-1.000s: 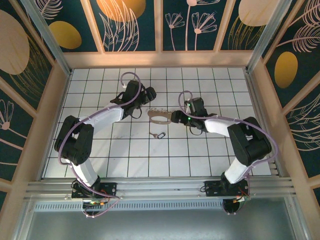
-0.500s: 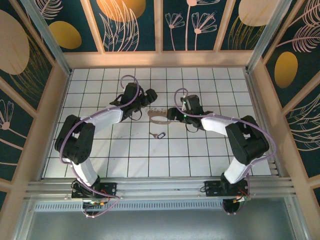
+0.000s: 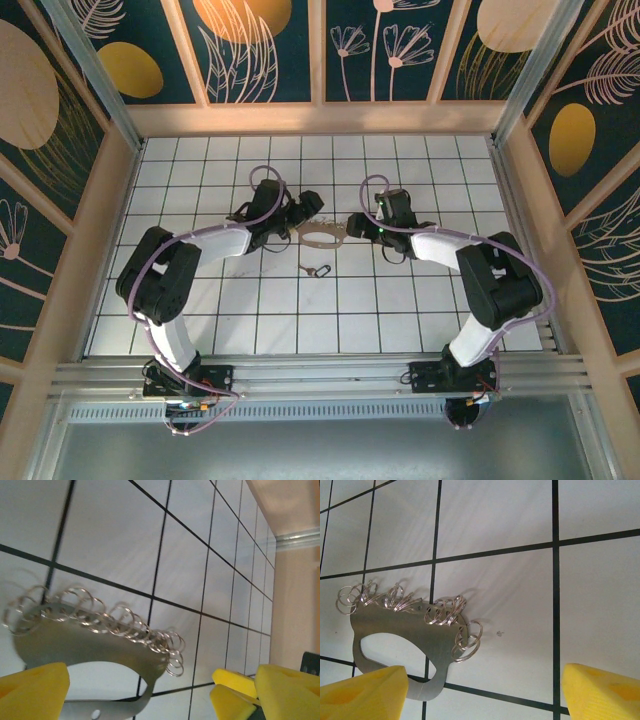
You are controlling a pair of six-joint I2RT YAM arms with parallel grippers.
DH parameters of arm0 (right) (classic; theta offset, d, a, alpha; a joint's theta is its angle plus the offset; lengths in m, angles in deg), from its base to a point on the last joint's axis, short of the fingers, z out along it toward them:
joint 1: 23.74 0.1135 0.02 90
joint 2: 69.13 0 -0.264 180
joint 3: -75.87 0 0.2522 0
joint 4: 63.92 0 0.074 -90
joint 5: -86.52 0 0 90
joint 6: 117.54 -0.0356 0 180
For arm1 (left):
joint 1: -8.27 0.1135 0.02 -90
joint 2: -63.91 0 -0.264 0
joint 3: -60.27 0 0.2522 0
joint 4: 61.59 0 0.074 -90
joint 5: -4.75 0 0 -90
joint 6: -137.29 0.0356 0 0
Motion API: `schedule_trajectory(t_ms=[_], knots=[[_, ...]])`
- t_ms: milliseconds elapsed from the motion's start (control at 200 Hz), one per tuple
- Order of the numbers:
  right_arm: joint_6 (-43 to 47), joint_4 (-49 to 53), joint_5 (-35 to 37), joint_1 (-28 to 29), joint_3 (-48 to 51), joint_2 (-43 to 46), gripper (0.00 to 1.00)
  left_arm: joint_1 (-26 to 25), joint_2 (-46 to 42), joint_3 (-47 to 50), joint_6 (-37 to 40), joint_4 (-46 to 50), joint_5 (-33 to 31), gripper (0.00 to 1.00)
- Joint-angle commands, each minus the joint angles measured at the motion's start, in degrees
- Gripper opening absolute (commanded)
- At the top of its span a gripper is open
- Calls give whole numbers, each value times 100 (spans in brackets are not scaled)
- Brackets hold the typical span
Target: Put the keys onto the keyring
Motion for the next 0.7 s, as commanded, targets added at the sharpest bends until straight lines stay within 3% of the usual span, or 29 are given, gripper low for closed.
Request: schedule_trajectory(t_ms=[0,330,696], knots=[[108,43,50,-4,112,232,80,-107,234,-59,-138,-248,124,95],[170,-10,-87,9,218,351,73,-105,693,-338,-32,-161,57,95],[197,-112,-219,135,93,85,66,84,1062,-909,483,333,-484,96]])
